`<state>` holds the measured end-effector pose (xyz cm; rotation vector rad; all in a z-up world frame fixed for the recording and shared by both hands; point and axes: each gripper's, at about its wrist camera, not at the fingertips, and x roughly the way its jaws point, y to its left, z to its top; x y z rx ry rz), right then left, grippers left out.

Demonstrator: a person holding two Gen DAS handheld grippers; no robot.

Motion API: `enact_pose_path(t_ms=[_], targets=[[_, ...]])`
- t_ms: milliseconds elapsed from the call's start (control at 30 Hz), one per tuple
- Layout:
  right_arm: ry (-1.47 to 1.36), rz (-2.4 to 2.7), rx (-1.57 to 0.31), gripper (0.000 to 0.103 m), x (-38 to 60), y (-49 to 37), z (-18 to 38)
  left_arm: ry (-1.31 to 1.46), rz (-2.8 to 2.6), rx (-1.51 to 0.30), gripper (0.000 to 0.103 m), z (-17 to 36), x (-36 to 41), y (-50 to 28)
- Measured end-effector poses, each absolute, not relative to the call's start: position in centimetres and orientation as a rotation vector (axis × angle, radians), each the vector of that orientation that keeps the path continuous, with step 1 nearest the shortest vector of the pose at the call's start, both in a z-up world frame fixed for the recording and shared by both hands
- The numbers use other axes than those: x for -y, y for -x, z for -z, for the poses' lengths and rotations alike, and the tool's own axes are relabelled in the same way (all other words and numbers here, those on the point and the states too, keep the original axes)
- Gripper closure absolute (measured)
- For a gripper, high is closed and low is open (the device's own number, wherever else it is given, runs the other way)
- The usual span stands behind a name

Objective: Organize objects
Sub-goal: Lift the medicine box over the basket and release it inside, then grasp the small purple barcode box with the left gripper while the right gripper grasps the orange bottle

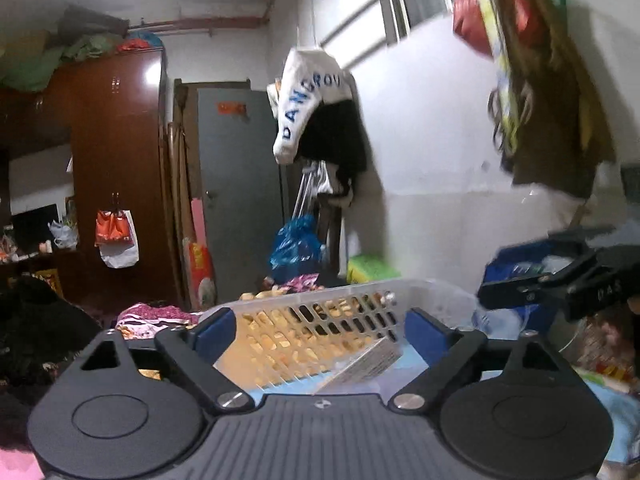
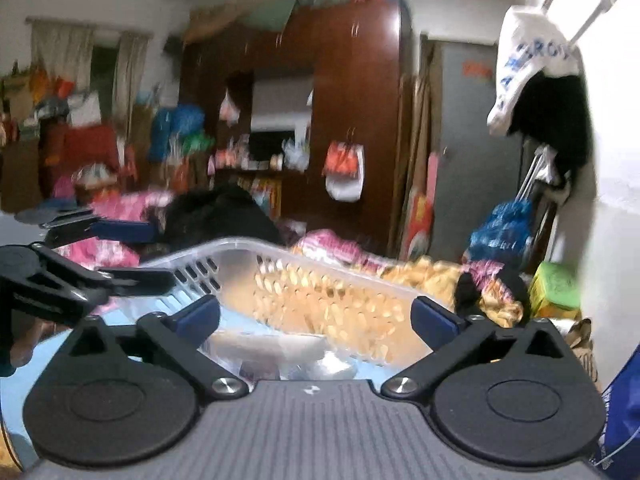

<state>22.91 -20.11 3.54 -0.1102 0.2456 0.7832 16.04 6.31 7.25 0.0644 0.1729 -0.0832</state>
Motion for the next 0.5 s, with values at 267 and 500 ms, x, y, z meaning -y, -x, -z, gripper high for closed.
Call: enact_pose_path(t_ms=[267,500], targets=[[-0.065,-0.747,-0.331,0.000,26.9,-19.6,2.6,0.016,0.012,-0.234,0.008,-2.2,-8.0,-8.8],[-0.013,-0.769,-0.383,0.007,25.8,-19.9,4.4,0.026,0.024,-0.343,0.008,0.6,-8.4,-10.5]])
